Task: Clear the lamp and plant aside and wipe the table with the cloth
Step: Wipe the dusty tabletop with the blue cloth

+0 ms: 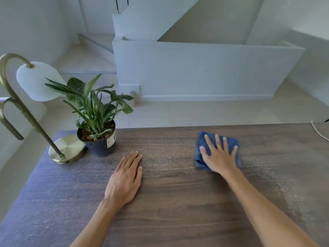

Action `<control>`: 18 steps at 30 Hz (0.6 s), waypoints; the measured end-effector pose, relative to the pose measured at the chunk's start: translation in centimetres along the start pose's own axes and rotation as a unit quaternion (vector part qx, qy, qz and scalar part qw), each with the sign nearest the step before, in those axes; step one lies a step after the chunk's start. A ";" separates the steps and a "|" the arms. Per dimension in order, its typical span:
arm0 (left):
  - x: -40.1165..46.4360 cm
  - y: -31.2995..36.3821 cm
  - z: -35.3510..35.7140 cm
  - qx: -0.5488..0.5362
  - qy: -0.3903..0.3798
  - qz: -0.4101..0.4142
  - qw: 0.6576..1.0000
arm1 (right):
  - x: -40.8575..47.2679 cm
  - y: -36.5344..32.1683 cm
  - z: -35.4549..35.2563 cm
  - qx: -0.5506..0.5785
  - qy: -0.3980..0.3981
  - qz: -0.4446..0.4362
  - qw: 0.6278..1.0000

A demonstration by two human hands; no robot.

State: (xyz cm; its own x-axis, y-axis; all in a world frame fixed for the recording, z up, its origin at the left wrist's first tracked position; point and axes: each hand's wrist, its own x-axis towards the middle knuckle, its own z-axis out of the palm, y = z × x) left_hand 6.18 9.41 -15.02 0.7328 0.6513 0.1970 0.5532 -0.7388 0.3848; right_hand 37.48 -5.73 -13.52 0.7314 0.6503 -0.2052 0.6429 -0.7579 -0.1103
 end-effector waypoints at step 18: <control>0.5 0.2 0.1 0.012 0.008 -0.005 1.000 | -3.7 2.7 -0.8 0.010 -0.035 0.024 0.999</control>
State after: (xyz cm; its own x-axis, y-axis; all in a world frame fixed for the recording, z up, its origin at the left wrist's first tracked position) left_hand 6.69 9.58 -14.96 0.7205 0.6614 0.2083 0.5703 -0.7361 0.3647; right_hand 36.74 -10.16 -12.32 0.7429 0.6085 -0.2788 0.6025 -0.7894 -0.1176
